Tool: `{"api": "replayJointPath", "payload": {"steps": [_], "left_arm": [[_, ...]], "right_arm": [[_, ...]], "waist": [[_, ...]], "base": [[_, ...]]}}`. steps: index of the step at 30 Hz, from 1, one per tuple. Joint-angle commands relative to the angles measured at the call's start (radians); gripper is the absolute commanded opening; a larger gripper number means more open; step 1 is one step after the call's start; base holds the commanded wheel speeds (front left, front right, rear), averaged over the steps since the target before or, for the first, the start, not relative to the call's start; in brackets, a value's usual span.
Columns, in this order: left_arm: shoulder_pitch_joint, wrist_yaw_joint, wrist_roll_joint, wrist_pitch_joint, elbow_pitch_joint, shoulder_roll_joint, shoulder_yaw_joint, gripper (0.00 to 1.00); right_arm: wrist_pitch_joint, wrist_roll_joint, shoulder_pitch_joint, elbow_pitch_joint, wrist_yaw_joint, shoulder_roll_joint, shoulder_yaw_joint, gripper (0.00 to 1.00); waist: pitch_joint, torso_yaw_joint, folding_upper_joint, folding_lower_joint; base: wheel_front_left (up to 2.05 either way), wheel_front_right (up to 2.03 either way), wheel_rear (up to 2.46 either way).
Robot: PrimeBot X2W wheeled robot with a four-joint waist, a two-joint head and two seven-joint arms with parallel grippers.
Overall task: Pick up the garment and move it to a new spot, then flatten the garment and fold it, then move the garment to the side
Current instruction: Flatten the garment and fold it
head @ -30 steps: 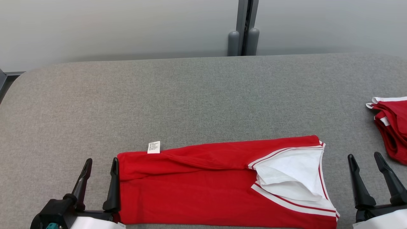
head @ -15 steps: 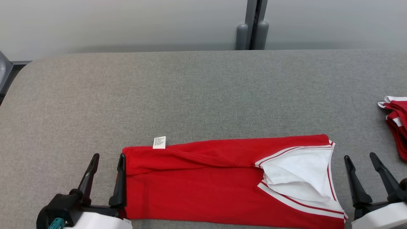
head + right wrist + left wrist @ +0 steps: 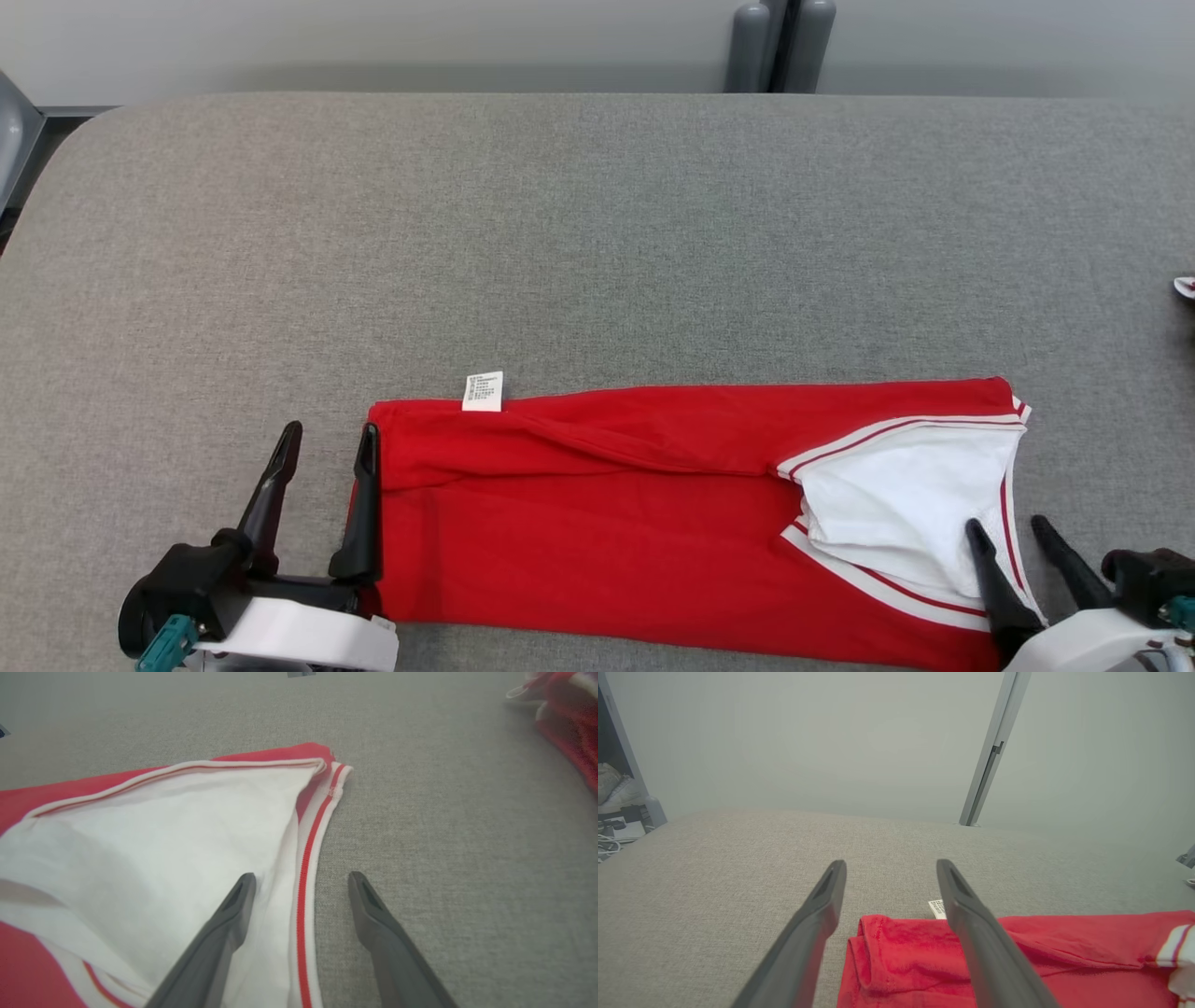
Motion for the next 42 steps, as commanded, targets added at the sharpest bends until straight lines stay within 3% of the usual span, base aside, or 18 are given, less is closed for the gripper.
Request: {"api": "replayJointPath", "payload": {"steps": [1, 5, 6, 7, 8, 17, 32, 36, 42], "left_arm": [[-0.024, -0.004, 0.008, -0.005, 0.002, 0.005, 0.006, 1.00], [-0.019, -0.004, 0.010, -0.006, 0.003, 0.004, 0.013, 1.00], [-0.019, -0.004, 0.012, -0.006, 0.003, 0.004, 0.013, 1.00], [-0.020, -0.004, 0.013, -0.006, 0.002, 0.003, 0.015, 1.00], [-0.020, -0.004, 0.013, -0.006, 0.002, 0.003, 0.016, 1.00], [-0.031, -0.008, 0.020, -0.007, 0.000, -0.002, 0.022, 1.00], [-0.028, -0.011, 0.020, -0.007, 0.007, -0.012, 0.029, 1.00], [-0.018, -0.011, 0.020, -0.007, 0.010, -0.014, 0.031, 1.00], [0.006, -0.007, 0.017, -0.007, 0.014, -0.016, 0.029, 1.00]], "right_arm": [[-0.004, 0.008, -0.014, 0.023, 0.000, -0.001, 0.009, 1.00], [0.032, 0.034, -0.011, 0.097, 0.000, 0.009, 0.056, 1.00], [0.037, 0.042, -0.011, 0.110, 0.001, 0.010, 0.071, 0.50], [0.041, 0.050, -0.014, 0.119, 0.001, 0.012, 0.081, 0.31], [0.046, 0.058, -0.018, 0.128, 0.001, 0.012, 0.092, 0.00], [0.012, 0.109, -0.070, 0.149, -0.003, -0.018, 0.109, 0.00], [-0.030, 0.135, -0.047, 0.178, -0.002, -0.143, -0.078, 0.00], [-0.017, 0.127, -0.044, 0.146, -0.002, -0.142, -0.080, 0.00], [0.024, 0.080, -0.027, 0.001, 0.000, -0.146, -0.032, 0.00]], "waist": [[0.000, 0.001, 0.0000, 0.0000], [0.000, 0.000, 0.0000, 0.0000], [0.000, -0.001, 0.0000, 0.0000], [0.000, -0.002, 0.0000, 0.0000], [0.001, -0.003, 0.0000, 0.0000], [0.007, -0.014, 0.0000, 0.0000], [-0.011, -0.045, 0.0000, 0.0000], [-0.027, -0.054, 0.0000, 0.0000], [-0.063, -0.067, 0.0000, 0.0000]], "base": [[0.00, 0.00, 0.00], [0.00, 0.00, 0.00], [0.00, 0.00, 0.00], [0.00, 0.00, 0.00], [0.00, 0.00, 0.00], [0.00, 0.00, 0.00], [0.00, 0.00, 0.00], [0.00, 0.00, 0.00], [0.00, 0.00, 0.00]]}}
